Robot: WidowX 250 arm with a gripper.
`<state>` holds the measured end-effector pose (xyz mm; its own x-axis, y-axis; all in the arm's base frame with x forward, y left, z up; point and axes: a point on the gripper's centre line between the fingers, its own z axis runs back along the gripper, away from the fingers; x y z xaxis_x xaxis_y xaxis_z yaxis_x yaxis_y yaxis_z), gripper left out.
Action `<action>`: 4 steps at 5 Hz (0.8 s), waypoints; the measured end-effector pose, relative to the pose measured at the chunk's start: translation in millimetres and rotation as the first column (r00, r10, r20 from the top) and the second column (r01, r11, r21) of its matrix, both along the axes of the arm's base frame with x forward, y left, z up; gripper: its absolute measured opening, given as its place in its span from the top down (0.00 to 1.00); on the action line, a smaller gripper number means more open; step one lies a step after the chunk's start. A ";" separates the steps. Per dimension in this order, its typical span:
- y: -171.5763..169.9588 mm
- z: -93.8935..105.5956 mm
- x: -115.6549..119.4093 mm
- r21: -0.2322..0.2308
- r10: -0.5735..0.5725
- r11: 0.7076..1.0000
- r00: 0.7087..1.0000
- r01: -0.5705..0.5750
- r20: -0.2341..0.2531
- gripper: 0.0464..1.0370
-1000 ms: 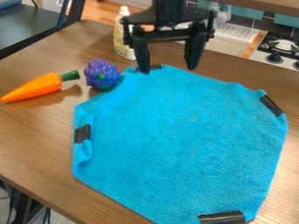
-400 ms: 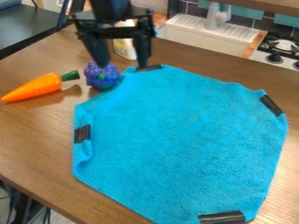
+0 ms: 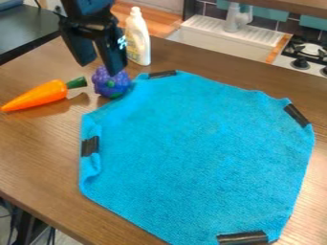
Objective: Pick up the carrot and place it on bottom right side of napkin
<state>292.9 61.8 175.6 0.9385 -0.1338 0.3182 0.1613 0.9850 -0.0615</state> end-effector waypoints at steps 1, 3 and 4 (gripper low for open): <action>33.1 -7.7 -2.2 0.083 -0.033 0.996 0.998 0.029 0.046 0.04; 74.1 -35.2 2.9 0.169 -0.056 0.984 0.998 0.051 0.025 0.04; 89.8 -50.0 9.1 0.205 -0.058 0.977 0.998 0.057 -0.005 0.04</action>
<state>302.0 151.7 125.6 0.9270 -0.2500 0.2794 0.2180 0.9657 0.1410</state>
